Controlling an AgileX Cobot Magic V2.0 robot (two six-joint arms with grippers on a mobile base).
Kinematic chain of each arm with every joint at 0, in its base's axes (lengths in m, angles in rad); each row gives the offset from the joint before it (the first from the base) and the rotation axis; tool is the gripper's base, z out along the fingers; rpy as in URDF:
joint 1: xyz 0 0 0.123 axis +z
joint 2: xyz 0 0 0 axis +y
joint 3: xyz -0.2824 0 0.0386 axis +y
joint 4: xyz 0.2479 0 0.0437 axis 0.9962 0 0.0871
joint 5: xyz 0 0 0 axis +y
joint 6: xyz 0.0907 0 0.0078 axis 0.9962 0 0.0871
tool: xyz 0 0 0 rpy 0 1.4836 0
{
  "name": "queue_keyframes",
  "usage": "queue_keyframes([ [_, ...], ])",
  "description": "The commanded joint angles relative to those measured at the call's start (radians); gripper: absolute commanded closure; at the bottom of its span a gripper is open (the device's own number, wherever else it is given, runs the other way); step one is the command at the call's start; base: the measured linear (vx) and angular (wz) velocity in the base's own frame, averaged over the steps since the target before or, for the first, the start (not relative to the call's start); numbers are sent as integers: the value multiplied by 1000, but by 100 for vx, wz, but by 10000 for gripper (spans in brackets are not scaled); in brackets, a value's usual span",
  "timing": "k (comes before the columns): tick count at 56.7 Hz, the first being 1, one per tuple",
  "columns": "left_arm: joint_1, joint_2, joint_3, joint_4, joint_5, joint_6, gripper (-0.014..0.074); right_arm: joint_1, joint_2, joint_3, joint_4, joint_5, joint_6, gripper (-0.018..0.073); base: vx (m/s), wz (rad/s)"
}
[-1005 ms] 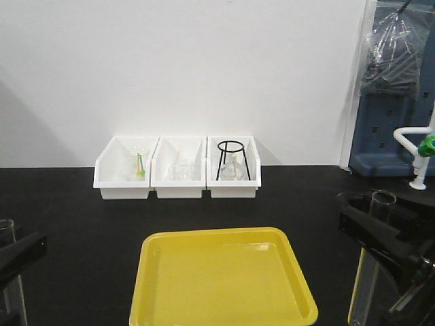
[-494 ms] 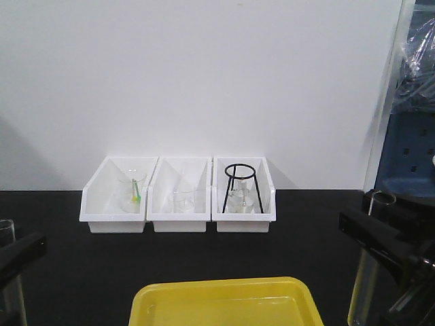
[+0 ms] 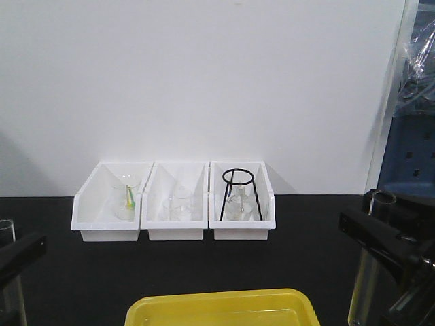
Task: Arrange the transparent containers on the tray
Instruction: 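Lower the left gripper's tube into the yellow tray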
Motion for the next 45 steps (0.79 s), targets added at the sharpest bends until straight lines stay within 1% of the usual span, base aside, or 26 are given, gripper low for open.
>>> queue_keyframes([
  [1,-7,-2,-26,12,-77,-1,603,0,-8,-32,2,23,1,571,0,0],
  [13,-7,-4,-26,11,-77,-4,603,0,-8,-32,2,23,1,571,0,0],
  [18,-7,-4,-26,11,-87,-4,603,0,-8,-36,4,56,-3,571,0,0],
  [31,-7,-4,-26,9,-98,-8,603,0,-8,-34,4,55,-3,571,0,0],
  [40,-7,7,-28,-61,-101,-13,603,0,-8,-34,1,55,-3,571,0,0],
  [45,-7,62,-43,-146,-84,-14,601,0,-8,-34,2,55,-3,571,0,0],
])
